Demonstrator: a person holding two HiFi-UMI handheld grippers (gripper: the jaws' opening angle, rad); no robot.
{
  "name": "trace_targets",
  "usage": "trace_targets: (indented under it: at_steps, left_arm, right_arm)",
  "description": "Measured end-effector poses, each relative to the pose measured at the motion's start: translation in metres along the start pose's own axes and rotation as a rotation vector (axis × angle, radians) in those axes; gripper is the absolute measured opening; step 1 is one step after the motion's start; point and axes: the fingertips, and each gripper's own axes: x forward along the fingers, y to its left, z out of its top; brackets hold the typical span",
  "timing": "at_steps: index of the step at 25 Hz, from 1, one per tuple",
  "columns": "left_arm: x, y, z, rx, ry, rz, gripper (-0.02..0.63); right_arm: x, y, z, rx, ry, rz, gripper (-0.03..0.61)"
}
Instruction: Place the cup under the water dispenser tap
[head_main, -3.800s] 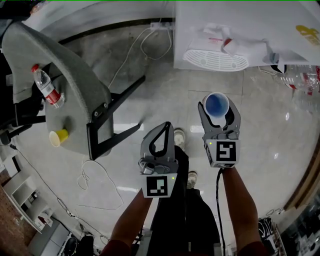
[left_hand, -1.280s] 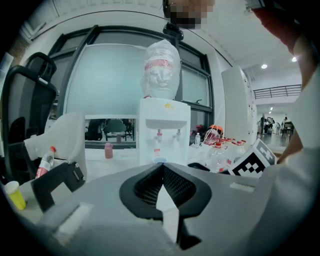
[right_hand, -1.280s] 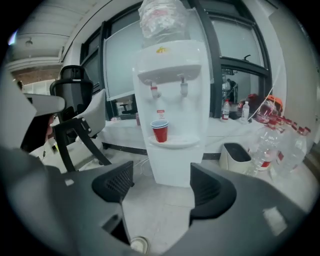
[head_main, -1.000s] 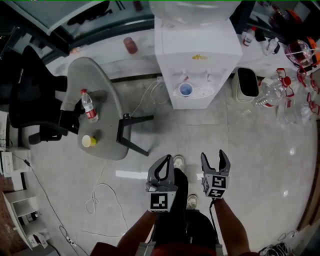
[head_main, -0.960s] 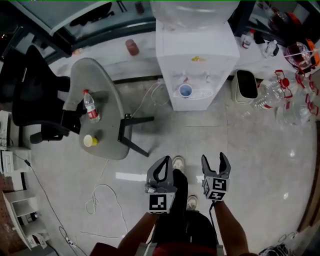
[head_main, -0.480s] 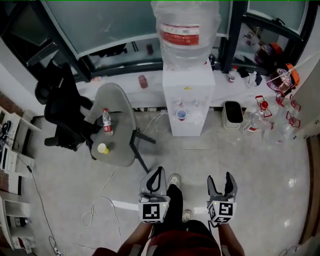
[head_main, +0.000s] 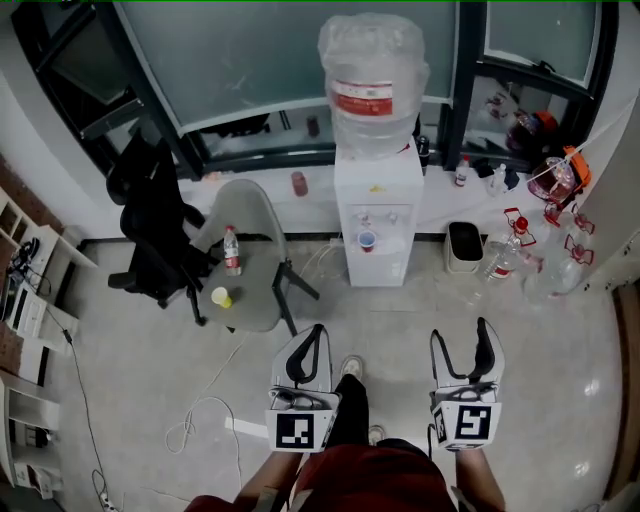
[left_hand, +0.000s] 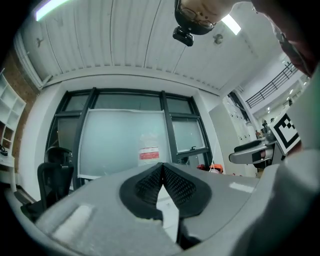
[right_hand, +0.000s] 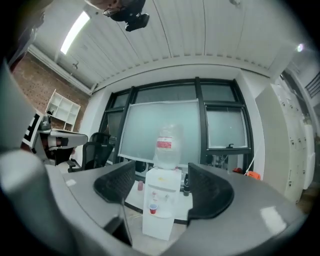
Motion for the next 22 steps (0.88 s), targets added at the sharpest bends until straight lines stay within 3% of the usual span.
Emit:
trace_targets:
  at_steps: [6, 13, 16, 22]
  left_arm:
    - [-0.006, 0.006, 0.026, 0.025, -0.061, 0.036, 0.0]
    - [-0.004, 0.002, 0.025, 0.014, -0.067, 0.044, 0.0]
    - [-0.002, -0.002, 0.024, 0.02, -0.059, 0.032, 0.0]
    - [0.001, -0.013, 0.023, 0.017, -0.054, 0.009, 0.0]
  right_arm:
    - [-0.002, 0.007, 0.014, -0.041, -0.048, 0.024, 0.327]
    - [0.0, 0.004, 0.013, -0.035, -0.055, 0.024, 0.284]
    - [0.002, 0.004, 0.011, -0.042, -0.049, 0.028, 0.246]
    - [0.002, 0.006, 0.009, -0.035, -0.041, 0.044, 0.086]
